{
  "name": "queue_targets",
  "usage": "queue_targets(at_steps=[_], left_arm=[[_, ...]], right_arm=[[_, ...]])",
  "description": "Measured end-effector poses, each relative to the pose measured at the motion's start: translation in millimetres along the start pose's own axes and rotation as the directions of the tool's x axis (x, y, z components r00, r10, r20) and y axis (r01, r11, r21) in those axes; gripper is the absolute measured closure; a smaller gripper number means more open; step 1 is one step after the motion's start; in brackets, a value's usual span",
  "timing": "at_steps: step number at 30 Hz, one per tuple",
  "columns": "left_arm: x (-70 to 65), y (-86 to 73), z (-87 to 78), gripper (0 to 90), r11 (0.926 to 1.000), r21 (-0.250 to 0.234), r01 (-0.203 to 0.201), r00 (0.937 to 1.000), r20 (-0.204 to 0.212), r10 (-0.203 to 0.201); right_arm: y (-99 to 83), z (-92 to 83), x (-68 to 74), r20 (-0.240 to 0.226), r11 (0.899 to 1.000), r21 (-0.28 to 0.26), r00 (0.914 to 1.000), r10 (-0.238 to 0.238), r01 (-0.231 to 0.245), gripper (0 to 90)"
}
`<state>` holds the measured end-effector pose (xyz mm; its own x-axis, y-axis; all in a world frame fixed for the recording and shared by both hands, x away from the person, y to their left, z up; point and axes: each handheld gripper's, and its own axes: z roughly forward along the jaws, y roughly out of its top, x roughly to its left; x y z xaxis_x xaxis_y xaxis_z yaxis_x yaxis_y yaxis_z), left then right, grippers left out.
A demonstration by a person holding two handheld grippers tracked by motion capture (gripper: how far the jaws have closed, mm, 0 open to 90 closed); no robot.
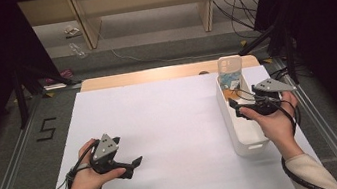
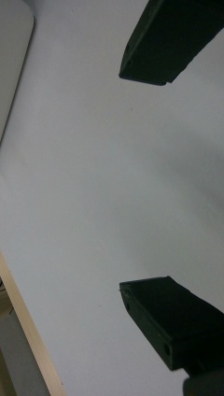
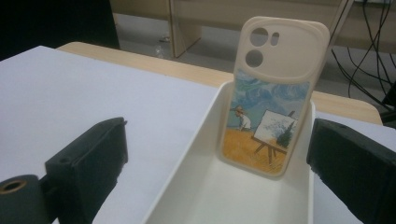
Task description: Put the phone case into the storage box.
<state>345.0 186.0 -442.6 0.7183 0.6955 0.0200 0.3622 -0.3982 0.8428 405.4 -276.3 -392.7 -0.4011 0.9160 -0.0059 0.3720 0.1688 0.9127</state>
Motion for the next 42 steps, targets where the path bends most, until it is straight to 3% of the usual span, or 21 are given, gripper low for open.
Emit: queue_targets(at_steps=[11,28,42], left_arm=[[0.0,-0.1,0.3,0.6,1.0,0.001,0.0,1.0,0.001,0.0],[0.1,-0.2,0.2,0.6,1.0,0.001,0.003,1.0,-0.002,-0.003],[0.3,-0.1,0.0,0.6,1.0,0.0,0.004,1.0,-0.003,-0.004]], right_arm=[[-5.5,-8.7,1.5,-0.035,1.0,-0.009,0.9994,0.008,-0.008,6.5],[-4.2,-21.7,3.2,-0.049,0.999,-0.041,0.9988,-0.001,-0.001,7.8],[-14.1,-30.3,4.1,-0.066,1.0,-0.023,0.9978,-0.004,0.002,7.7]])
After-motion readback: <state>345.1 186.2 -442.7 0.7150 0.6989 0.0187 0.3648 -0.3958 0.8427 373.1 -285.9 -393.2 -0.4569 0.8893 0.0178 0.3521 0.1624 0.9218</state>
